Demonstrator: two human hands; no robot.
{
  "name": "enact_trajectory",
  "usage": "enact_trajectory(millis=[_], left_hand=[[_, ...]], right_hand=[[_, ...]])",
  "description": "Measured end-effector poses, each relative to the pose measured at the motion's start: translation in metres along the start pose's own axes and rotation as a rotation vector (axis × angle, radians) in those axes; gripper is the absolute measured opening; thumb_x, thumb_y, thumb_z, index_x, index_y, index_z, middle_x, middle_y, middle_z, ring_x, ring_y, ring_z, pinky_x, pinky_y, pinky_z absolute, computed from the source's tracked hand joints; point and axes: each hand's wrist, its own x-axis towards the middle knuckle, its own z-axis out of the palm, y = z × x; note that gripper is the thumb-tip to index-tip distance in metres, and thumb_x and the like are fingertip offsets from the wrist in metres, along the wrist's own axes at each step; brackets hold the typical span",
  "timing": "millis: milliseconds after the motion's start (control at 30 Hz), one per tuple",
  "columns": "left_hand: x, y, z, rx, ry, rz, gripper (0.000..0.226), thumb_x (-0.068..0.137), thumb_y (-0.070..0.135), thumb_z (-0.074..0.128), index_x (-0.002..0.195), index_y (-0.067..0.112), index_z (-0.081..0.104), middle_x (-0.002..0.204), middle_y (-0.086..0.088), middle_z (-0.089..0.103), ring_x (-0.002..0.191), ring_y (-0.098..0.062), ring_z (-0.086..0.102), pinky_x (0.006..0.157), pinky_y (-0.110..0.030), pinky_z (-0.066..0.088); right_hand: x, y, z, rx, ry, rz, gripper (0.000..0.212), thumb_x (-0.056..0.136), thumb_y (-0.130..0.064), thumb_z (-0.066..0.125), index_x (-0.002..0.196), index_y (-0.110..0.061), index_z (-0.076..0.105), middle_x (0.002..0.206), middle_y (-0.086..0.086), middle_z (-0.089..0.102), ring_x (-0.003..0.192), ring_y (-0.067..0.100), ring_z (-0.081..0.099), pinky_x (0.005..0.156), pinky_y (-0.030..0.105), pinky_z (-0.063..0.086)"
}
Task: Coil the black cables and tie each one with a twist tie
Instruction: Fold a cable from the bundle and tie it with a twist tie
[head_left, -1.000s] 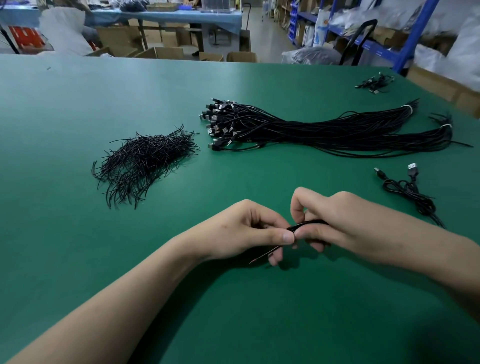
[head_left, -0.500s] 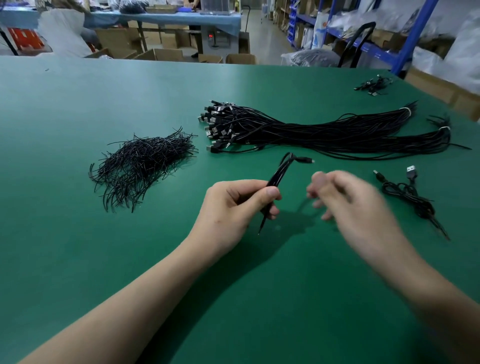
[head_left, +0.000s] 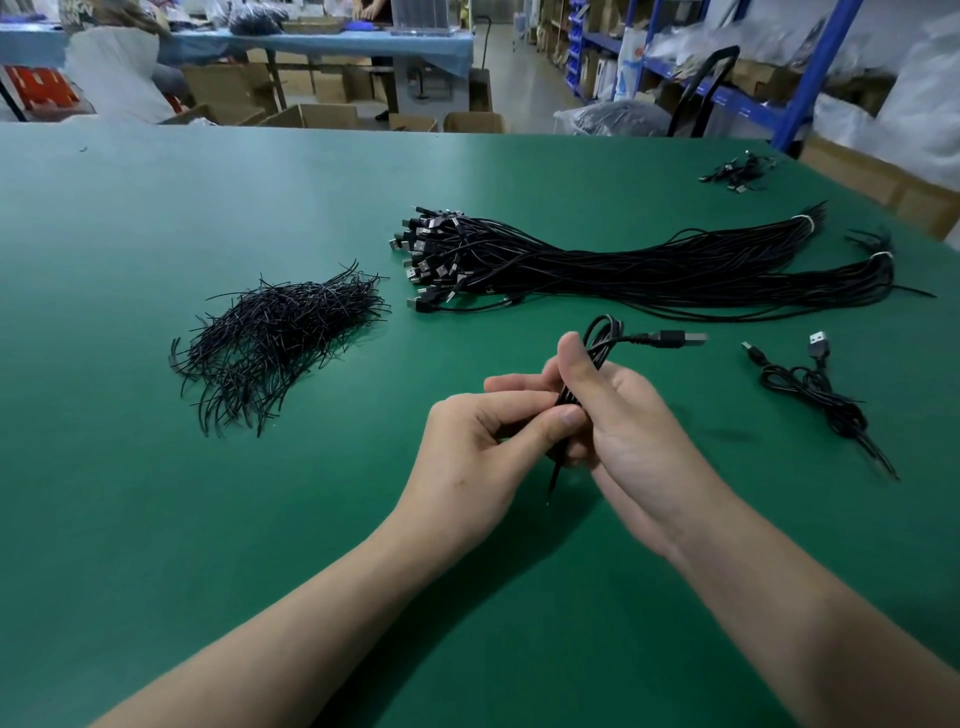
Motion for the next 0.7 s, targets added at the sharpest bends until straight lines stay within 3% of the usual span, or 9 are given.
enact_trajectory(millis=[67,133,200,333,433,500,567,633,700], left_hand=[[0.0,-0.002,0.003,-0.005,-0.01,-0.01,0.022,0.097,0.022,0.067,0.08,0.015,0.078,0.074,0.0,0.074,0.076,-0.007,0.066,0.071,-0.018,0.052],[0.0,-0.004,0.004,0.01,-0.003,-0.016,0.023,0.097,0.021,0.067,0.078,0.014,0.078,0.077,-0.002,0.075,0.084,-0.014,0.068,0.081,-0.025,0.055],[0.0,-0.007,0.005,0.038,-0.004,-0.028,0.022,0.098,0.02,0.066,0.08,0.014,0.078,0.079,0.0,0.075,0.085,-0.014,0.068,0.083,-0.031,0.056],[-0.002,-0.003,0.01,0.016,-0.036,-0.043,0.025,0.101,0.024,0.059,0.121,0.026,0.073,0.097,0.013,0.077,0.087,-0.004,0.071,0.081,-0.021,0.052],[0.0,0.004,0.003,-0.046,0.078,0.01,0.029,0.103,0.024,0.054,0.127,0.022,0.07,0.101,0.006,0.078,0.083,-0.007,0.07,0.076,-0.016,0.049],[0.003,0.004,-0.004,0.047,0.189,0.017,0.025,0.102,0.027,0.057,0.123,0.026,0.071,0.098,0.007,0.076,0.083,-0.007,0.067,0.072,-0.021,0.048],[0.005,0.003,-0.006,0.218,0.213,0.045,0.026,0.1,0.028,0.062,0.124,0.03,0.07,0.095,0.009,0.068,0.082,-0.011,0.06,0.071,-0.026,0.045],[0.004,0.006,-0.002,0.326,0.182,0.091,0.035,0.096,0.032,0.065,0.131,0.03,0.066,0.091,0.007,0.054,0.08,-0.012,0.05,0.072,-0.019,0.039],[0.003,0.008,0.002,0.388,0.152,0.154,0.044,0.091,0.036,0.068,0.135,0.03,0.064,0.093,0.008,0.047,0.083,-0.006,0.047,0.076,-0.012,0.036]], right_hand=[[0.0,0.002,-0.001,-0.016,0.018,-0.009,0.044,0.085,-0.063,0.052,0.082,-0.018,0.051,0.103,0.008,0.078,0.091,0.025,0.066,0.076,0.039,0.038],[0.0,0.004,-0.002,-0.031,0.026,-0.022,0.044,0.091,-0.06,0.046,0.076,-0.018,0.049,0.101,0.008,0.078,0.083,0.018,0.071,0.061,0.025,0.045],[0.0,0.005,-0.004,-0.028,0.047,-0.035,0.045,0.095,-0.057,0.042,0.076,-0.017,0.049,0.099,0.009,0.078,0.081,0.018,0.073,0.055,0.021,0.045],[0.004,0.004,-0.01,0.052,0.159,-0.087,0.04,0.103,-0.05,0.038,0.079,-0.019,0.047,0.097,0.012,0.078,0.078,0.024,0.074,0.06,0.029,0.052],[0.008,-0.004,-0.024,0.116,0.311,-0.18,0.037,0.108,-0.038,0.035,0.081,-0.016,0.047,0.085,0.015,0.077,0.081,0.027,0.076,0.071,0.032,0.059],[0.007,-0.006,-0.031,0.016,0.351,-0.172,0.04,0.109,-0.034,0.036,0.079,-0.012,0.048,0.07,0.01,0.074,0.072,0.029,0.075,0.07,0.034,0.061],[0.004,-0.003,-0.029,-0.142,0.303,-0.111,0.043,0.109,-0.032,0.039,0.075,-0.009,0.05,0.055,0.002,0.062,0.048,0.025,0.065,0.057,0.037,0.059],[0.001,0.006,-0.021,-0.34,0.219,-0.052,0.042,0.108,-0.033,0.042,0.072,-0.015,0.053,0.048,-0.006,0.05,0.035,0.017,0.047,0.046,0.037,0.049],[-0.001,0.014,-0.014,-0.525,0.142,-0.013,0.034,0.105,-0.028,0.048,0.074,-0.023,0.06,0.045,-0.011,0.047,0.035,0.009,0.04,0.041,0.03,0.041]])
